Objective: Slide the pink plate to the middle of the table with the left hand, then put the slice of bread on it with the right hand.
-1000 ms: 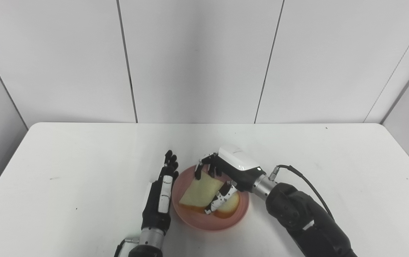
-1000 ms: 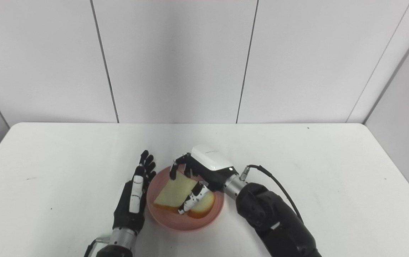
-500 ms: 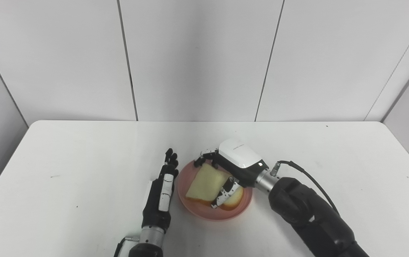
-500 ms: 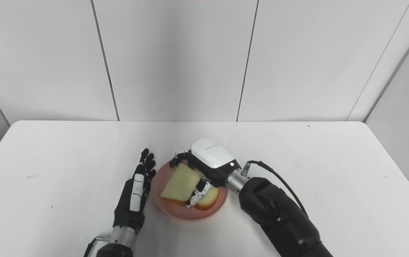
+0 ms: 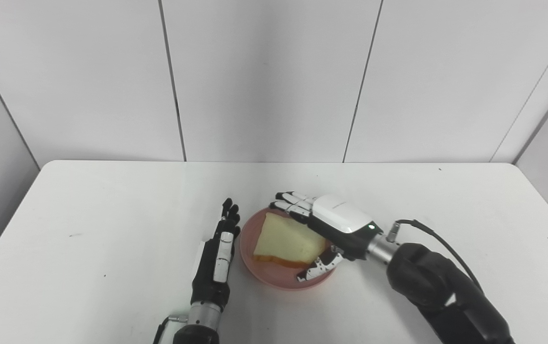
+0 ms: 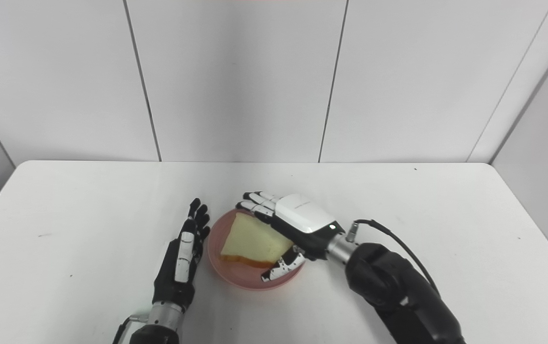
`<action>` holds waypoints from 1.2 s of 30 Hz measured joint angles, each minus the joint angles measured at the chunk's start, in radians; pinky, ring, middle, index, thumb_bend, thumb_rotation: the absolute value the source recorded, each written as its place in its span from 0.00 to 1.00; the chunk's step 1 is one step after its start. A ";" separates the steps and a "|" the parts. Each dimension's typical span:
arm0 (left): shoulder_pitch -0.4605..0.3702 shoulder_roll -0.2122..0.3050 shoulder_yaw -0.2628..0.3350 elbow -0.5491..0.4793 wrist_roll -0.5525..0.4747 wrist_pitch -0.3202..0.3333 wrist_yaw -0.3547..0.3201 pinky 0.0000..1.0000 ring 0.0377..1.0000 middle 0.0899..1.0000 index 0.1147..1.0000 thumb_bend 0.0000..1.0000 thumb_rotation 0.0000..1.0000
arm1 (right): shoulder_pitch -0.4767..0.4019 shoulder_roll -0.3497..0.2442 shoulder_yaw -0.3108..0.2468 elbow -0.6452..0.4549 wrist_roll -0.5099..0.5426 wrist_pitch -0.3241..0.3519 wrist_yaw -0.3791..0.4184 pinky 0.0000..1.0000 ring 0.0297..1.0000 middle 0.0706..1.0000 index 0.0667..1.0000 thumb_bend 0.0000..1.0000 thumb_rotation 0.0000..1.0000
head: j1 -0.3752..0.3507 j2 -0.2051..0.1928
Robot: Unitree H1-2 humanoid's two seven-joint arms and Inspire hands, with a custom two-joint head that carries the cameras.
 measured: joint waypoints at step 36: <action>0.015 0.063 0.037 -0.042 -0.041 0.007 -0.023 1.00 1.00 1.00 1.00 0.73 1.00 | 0.219 0.343 -0.382 0.158 0.670 -0.006 -0.263 1.00 1.00 1.00 1.00 0.70 0.88 | -0.043 -0.028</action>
